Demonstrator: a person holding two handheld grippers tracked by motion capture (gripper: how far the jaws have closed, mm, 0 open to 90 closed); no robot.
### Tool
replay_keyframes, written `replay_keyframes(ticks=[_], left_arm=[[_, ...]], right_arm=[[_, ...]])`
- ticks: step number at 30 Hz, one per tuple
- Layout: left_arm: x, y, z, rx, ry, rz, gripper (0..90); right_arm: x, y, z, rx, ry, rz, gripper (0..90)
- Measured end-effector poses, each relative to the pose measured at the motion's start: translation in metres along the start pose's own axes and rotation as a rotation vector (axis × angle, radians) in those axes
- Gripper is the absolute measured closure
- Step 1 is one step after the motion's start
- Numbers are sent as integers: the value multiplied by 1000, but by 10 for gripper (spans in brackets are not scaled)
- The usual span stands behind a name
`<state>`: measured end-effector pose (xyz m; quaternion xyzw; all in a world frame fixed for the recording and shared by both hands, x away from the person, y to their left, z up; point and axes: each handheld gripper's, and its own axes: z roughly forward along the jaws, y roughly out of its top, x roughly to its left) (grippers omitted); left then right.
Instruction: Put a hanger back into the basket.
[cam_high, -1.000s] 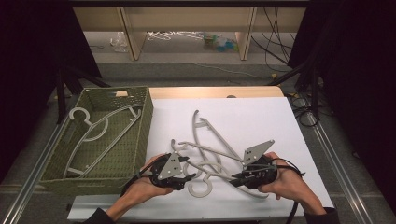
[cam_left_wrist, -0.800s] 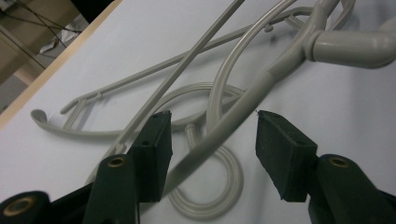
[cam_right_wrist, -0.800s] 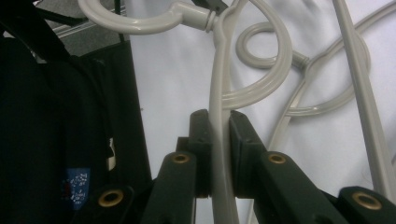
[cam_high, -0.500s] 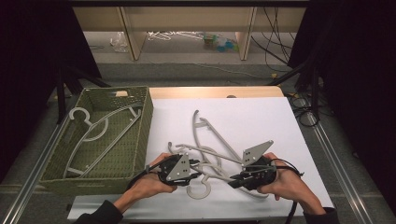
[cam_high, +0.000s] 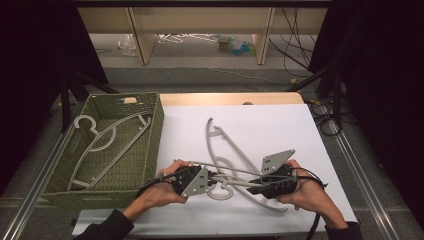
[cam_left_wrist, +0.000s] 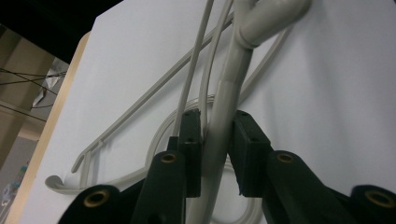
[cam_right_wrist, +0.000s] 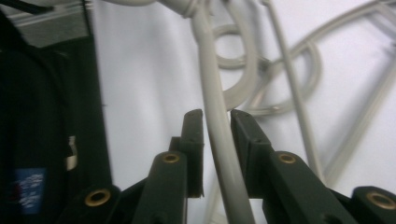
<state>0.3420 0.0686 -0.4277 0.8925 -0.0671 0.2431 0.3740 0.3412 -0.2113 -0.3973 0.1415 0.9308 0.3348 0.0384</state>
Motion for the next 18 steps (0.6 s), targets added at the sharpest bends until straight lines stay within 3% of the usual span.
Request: replay_keyframes(ticks=[7, 8, 10, 13, 17, 18], left_arm=[[4, 8, -3, -12, -14, 4, 793], [8, 10, -4, -31, -13, -35, 792], [11, 10, -5, -28, -11, -66, 793], [13, 10, -7, -24, -10, -94, 792], [17, 14, -12, -48, -34, -217, 792], [18, 14, -14, -45, -32, -223, 792]], right_arm=[[-4, 0, -3, -22, -88, 46, 572], [-4, 2, -5, -46, -119, 78, 488], [-5, 3, -8, -72, -150, 99, 412], [-7, 6, -13, -82, -180, 138, 350], [-7, 9, -18, -127, -201, 165, 303], [-8, 10, -19, -143, -209, 170, 301]])
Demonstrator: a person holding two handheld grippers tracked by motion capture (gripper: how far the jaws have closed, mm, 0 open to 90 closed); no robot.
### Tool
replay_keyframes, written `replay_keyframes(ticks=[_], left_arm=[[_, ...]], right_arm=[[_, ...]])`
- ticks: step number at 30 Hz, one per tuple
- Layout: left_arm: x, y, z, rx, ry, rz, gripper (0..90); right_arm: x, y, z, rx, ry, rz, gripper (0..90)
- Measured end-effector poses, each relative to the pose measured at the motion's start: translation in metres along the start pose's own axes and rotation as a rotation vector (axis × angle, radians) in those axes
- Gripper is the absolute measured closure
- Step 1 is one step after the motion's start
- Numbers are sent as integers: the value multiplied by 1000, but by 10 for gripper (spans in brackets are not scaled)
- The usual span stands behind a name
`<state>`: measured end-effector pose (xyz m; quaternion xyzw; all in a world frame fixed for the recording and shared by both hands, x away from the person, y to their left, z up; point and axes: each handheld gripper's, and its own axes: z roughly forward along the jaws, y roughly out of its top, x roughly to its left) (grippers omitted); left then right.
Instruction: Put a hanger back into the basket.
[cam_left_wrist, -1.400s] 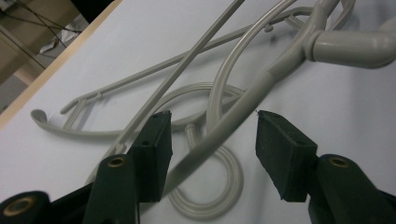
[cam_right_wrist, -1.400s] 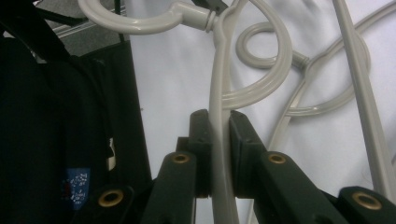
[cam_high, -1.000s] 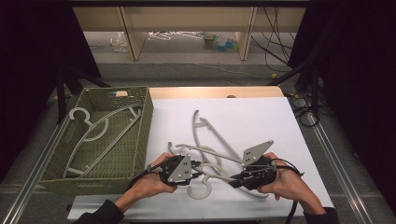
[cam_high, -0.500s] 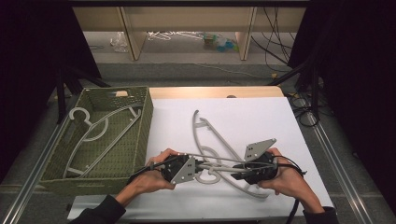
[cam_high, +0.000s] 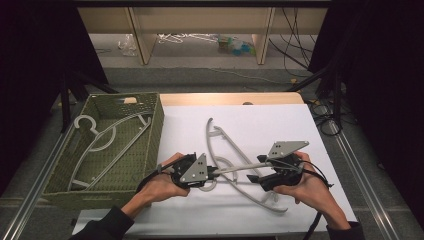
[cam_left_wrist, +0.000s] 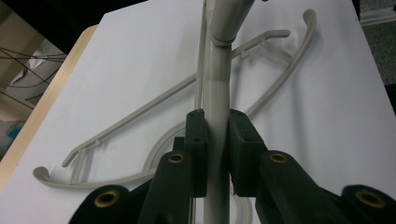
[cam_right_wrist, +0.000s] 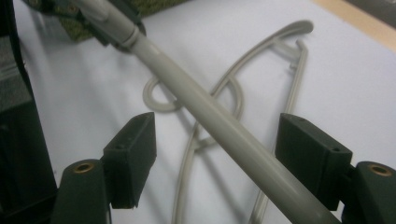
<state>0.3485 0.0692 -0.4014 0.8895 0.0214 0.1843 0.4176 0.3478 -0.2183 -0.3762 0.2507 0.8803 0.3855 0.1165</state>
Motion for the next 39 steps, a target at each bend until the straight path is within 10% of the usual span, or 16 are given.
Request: replay_keyframes(ticks=[9, 16, 18, 24, 39], left_arm=[[-2, 0, 1, 34, -9, -41, 793], [12, -7, -3, 49, 14, -254, 793], [19, -11, -8, 9, 13, -370, 793], [27, -11, -24, -55, -14, -512, 794], [30, 9, -89, -205, 28, -666, 794]], right_arm=[[-6, 8, -8, -93, 37, 49, 280], [-7, 7, -14, -106, 5, 54, 275], [-5, 6, -14, -100, 4, 52, 275], [1, -1, -6, -69, 20, 48, 279], [17, -21, 9, -43, 66, 34, 279]])
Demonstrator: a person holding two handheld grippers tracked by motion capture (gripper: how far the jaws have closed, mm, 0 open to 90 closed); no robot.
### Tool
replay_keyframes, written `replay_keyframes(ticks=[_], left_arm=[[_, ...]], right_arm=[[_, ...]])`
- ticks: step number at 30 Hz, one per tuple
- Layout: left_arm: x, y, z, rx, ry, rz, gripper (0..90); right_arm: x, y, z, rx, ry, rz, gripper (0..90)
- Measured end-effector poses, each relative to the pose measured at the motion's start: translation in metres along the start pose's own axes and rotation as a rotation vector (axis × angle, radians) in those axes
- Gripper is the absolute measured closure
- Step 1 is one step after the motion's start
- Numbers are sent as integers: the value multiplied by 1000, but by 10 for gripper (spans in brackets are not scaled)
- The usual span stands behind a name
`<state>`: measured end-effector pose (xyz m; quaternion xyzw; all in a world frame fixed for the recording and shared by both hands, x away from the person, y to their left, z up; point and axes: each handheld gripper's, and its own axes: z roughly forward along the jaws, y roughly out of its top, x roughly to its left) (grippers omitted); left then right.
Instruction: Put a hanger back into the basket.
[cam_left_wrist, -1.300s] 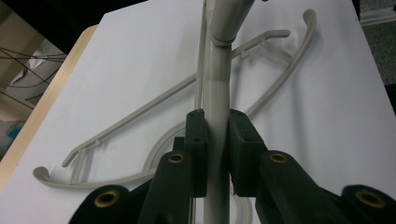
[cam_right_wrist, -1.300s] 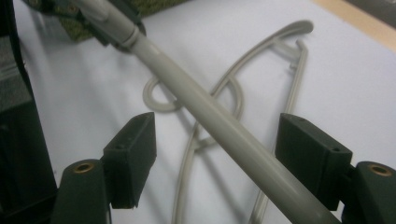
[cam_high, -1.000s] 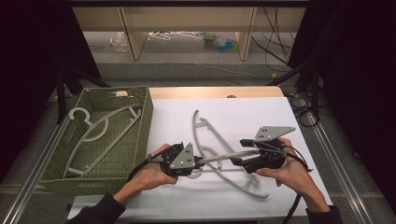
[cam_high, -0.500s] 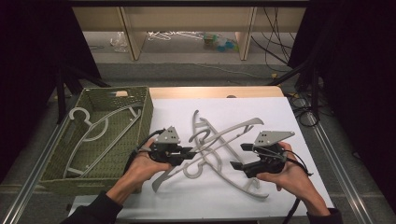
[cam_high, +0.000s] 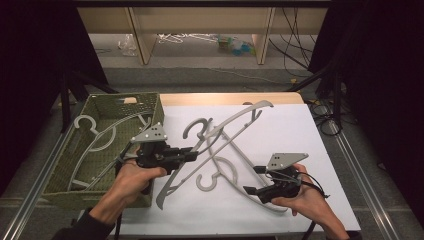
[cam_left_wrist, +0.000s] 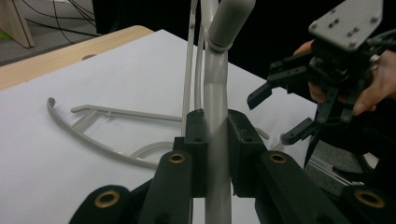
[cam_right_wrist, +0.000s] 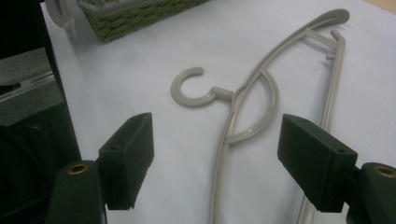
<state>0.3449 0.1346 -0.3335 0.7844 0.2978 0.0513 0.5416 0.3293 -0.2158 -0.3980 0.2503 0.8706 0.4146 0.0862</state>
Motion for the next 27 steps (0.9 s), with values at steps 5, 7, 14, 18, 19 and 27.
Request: replay_keyframes(ticks=[5, 7, 14, 18, 19, 27], left_arm=[[1, 14, -18, 6, 20, -13, 794], [1, 16, -20, 7, 23, -10, 794], [9, 29, -44, -24, 33, -31, 794], [21, 38, -67, -48, 71, -38, 794], [21, 38, -67, -48, 71, -38, 794], [47, 48, -108, -51, 180, -44, 794]], right_arm=[[0, -3, 2, 4, 12, 0, 279], [0, -3, 2, 4, 13, 1, 279], [0, -6, 2, 5, 24, -6, 279], [-2, -9, 0, 7, 14, 4, 278], [-2, -9, 0, 7, 14, 4, 278], [0, -12, 5, 24, 25, 9, 278]])
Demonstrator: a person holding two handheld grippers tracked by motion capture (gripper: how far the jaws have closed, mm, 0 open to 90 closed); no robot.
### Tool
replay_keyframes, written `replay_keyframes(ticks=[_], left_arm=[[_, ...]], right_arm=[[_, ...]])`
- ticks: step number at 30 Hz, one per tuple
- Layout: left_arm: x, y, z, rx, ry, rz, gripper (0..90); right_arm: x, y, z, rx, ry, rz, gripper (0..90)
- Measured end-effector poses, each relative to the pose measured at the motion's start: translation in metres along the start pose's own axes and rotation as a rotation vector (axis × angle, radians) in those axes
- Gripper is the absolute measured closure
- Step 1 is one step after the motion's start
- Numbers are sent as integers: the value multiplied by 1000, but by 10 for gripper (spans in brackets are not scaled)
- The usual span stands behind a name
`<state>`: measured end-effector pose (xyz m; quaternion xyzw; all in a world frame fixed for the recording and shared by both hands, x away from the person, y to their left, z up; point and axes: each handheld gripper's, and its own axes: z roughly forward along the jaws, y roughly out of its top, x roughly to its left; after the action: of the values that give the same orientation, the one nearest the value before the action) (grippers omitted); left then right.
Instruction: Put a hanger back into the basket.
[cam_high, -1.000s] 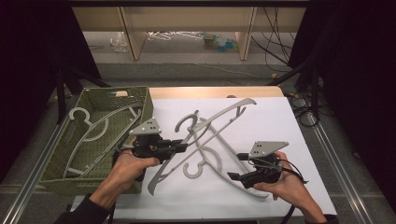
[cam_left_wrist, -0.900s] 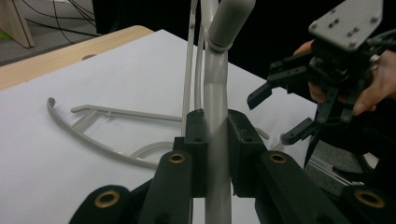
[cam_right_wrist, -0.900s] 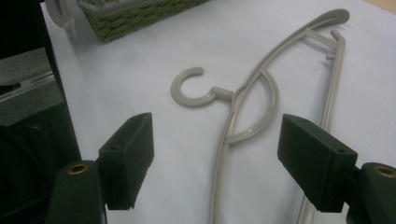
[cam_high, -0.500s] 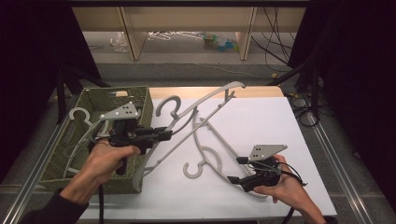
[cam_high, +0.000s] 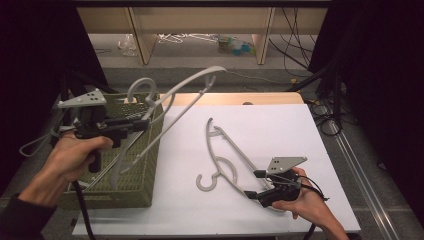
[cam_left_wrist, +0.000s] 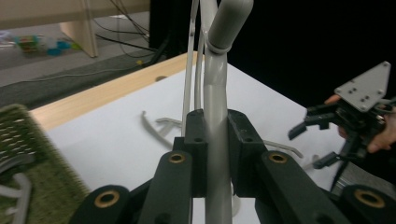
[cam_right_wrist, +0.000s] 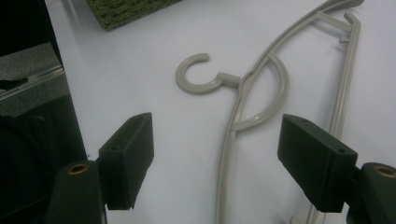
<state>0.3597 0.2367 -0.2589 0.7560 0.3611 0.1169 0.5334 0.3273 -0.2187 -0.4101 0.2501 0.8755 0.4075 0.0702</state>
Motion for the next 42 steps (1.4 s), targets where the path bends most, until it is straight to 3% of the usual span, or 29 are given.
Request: replay_keyframes(ticks=[8, 13, 20, 33, 37, 42], left_arm=[[49, -9, -22, -17, 80, -22, 794], [67, -18, -26, -30, 95, -42, 794], [96, -38, -29, -8, 144, -67, 793], [121, -66, -45, 32, 176, -97, 793], [124, -71, -47, 36, 180, -100, 793], [133, -80, -58, 66, 218, -102, 793]], right_arm=[[0, 0, 0, 1, 1, 1, 277], [2, 2, 1, -7, 1, -7, 276], [-1, -2, 2, 7, -3, 4, 277], [-2, -3, 2, 11, -5, 9, 277], [-3, -4, 2, 11, -7, 10, 277], [-3, -4, 2, 10, -5, 13, 277]])
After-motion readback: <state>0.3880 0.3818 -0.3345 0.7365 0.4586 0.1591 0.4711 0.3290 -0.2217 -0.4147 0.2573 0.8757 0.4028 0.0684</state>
